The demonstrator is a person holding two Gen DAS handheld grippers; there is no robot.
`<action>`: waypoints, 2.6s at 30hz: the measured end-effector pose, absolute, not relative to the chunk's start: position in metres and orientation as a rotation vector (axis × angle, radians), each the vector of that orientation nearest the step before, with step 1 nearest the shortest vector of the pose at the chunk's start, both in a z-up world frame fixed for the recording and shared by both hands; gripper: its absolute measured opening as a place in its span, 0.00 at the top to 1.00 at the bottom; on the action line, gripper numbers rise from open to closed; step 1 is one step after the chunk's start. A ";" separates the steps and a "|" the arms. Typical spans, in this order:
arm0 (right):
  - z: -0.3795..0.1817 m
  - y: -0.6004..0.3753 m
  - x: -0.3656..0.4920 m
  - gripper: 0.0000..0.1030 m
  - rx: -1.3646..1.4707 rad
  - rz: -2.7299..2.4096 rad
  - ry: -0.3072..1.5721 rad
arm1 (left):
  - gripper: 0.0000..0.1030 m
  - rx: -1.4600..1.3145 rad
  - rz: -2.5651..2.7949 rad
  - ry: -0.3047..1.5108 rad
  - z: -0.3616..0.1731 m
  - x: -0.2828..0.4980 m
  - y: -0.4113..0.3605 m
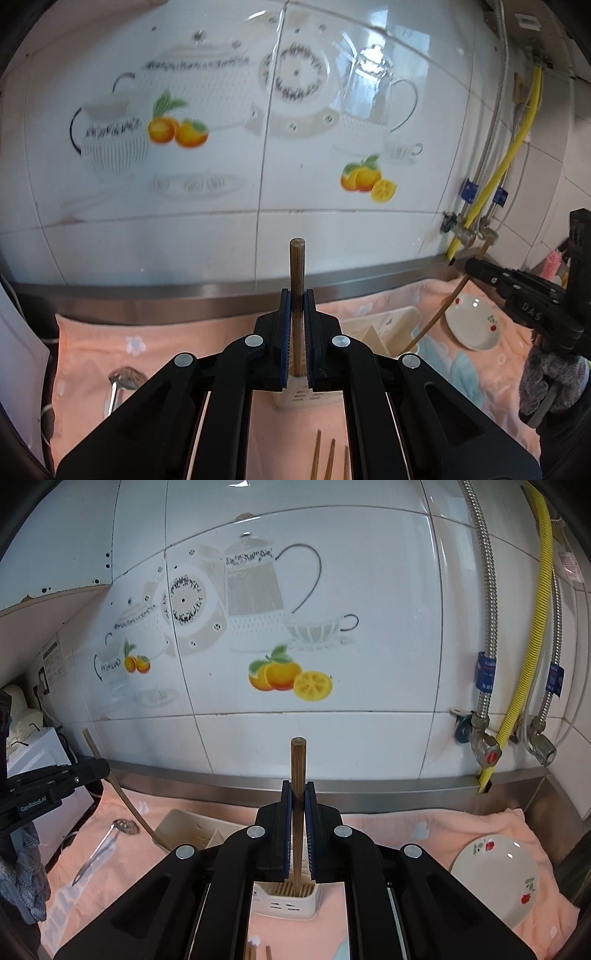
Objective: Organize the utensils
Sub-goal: 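Open the left tool over the holder while the right tool releases its chopstick, then move the left tool back to the chopsticks while the right tool returns too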
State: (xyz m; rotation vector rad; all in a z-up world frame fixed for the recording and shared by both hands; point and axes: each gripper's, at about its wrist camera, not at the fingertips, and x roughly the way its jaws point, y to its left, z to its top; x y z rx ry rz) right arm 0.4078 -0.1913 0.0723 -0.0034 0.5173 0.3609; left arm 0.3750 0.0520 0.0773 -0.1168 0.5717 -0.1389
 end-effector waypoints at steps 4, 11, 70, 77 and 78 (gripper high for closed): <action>0.069 -0.192 0.407 0.93 -0.008 0.356 0.532 | 0.94 -0.129 -0.132 0.598 0.069 0.377 0.057; 0.077 -0.201 0.397 0.81 -0.014 0.333 0.509 | 0.90 -0.139 -0.136 0.590 0.077 0.369 0.058; -0.130 -0.228 0.193 0.74 -0.118 0.403 0.815 | 0.71 -0.176 -0.153 0.876 -0.108 0.165 0.069; -0.139 -0.227 0.196 0.79 -0.128 0.400 0.838 | 0.71 -0.133 -0.184 0.912 -0.117 0.179 0.054; -0.139 -0.227 0.196 0.79 -0.127 0.400 0.842 | 0.71 -0.127 -0.190 0.915 -0.117 0.181 0.052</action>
